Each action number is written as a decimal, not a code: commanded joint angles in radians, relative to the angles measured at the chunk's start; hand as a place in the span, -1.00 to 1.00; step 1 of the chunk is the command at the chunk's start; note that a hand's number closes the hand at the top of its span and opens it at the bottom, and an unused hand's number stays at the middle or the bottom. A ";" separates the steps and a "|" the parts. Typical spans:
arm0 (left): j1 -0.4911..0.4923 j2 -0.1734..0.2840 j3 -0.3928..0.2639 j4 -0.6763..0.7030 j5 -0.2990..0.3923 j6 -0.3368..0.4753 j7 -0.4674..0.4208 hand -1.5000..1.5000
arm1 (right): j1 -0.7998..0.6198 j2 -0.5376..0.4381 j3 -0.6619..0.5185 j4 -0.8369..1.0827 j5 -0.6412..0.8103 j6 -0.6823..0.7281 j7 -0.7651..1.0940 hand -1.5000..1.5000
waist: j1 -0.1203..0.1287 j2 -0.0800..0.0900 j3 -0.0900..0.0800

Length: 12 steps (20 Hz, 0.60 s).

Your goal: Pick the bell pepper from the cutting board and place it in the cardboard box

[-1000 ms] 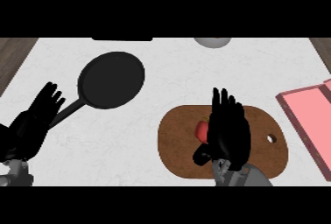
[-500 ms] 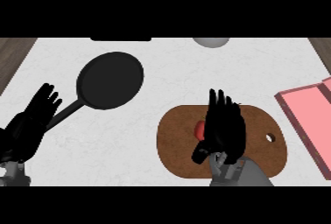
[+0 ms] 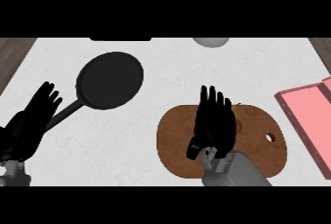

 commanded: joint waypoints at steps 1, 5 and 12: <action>-0.008 -0.012 -0.009 -0.042 -0.017 0.027 0.025 0.00 | -0.055 0.019 0.004 0.033 -0.007 0.086 0.242 -1.00 | 0.000 -0.001 0.000; 0.017 -0.038 -0.025 0.004 -0.021 0.003 -0.015 0.00 | -0.065 0.019 0.000 0.070 -0.025 0.089 0.258 -1.00 | 0.000 0.000 0.000; 0.022 -0.030 -0.003 -0.029 -0.014 0.007 0.007 0.00 | -0.065 0.019 -0.005 0.145 -0.025 0.036 0.251 -1.00 | 0.003 0.000 0.001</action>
